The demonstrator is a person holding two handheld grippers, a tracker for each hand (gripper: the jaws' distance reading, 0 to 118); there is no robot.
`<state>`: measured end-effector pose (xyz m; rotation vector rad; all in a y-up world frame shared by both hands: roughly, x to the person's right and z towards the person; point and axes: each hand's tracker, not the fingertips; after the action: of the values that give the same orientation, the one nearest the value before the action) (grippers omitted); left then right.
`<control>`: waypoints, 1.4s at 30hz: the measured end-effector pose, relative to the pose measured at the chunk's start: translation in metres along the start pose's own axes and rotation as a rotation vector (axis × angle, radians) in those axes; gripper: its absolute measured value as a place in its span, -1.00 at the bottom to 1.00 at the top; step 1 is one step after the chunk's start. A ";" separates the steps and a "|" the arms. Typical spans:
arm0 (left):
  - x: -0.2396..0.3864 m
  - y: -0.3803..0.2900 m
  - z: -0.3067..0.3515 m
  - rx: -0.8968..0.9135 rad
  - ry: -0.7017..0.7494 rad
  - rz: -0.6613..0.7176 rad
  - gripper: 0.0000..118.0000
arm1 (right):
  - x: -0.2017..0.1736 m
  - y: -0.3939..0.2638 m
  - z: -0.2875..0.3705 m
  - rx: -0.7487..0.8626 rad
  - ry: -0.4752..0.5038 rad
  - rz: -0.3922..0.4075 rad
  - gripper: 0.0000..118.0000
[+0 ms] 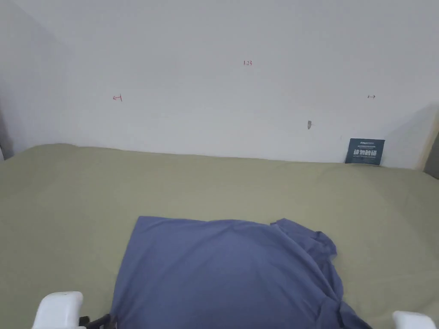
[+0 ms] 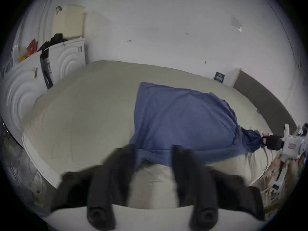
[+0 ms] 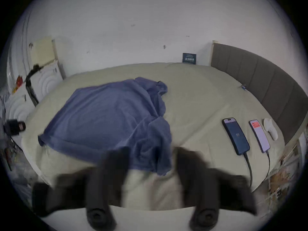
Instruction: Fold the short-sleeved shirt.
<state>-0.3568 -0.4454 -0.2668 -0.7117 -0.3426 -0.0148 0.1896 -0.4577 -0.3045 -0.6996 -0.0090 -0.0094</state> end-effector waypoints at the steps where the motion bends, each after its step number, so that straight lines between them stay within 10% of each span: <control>1: 0.005 0.000 -0.003 -0.003 0.034 -0.027 -0.73 | -0.007 -0.004 -0.004 -0.038 -0.035 0.033 -0.54; 2: 0.007 0.000 -0.004 -0.020 0.064 -0.042 -0.90 | -0.013 -0.007 -0.008 -0.069 -0.058 0.048 -0.99; 15: -0.033 -0.040 -0.019 -0.152 -0.018 0.092 -0.95 | -0.010 -0.021 0.005 -0.054 0.023 -0.015 -1.00; 18: -0.040 -0.038 -0.027 -0.137 0.013 0.089 0.42 | -0.003 -0.017 0.003 -0.057 0.028 -0.045 -1.00; 20: -0.047 -0.038 -0.038 -0.136 -0.028 0.087 0.63 | 0.001 -0.017 0.001 -0.064 0.024 -0.055 -1.00; 27: -0.069 -0.029 -0.088 -0.215 -0.038 -0.020 0.35 | 0.014 -0.016 -0.001 -0.068 0.013 -0.108 -1.00; 30: -0.079 -0.039 -0.103 -0.195 -0.129 -0.005 -0.74 | 0.026 -0.014 -0.005 -0.056 0.029 -0.127 -0.98; 31: -0.079 -0.040 -0.103 -0.187 -0.139 -0.001 -0.76 | 0.031 -0.012 -0.008 -0.056 0.027 -0.129 -0.91; 35: -0.071 -0.036 -0.090 -0.121 -0.110 -0.053 -0.87 | 0.048 -0.008 -0.023 -0.107 -0.031 -0.114 1.00; 42: -0.074 -0.038 -0.089 -0.129 -0.114 -0.058 -0.87 | 0.048 -0.014 -0.047 -0.094 0.003 -0.133 0.87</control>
<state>-0.4045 -0.5394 -0.3280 -0.8317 -0.4745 -0.0521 0.2376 -0.4992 -0.3306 -0.7917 -0.0530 -0.1393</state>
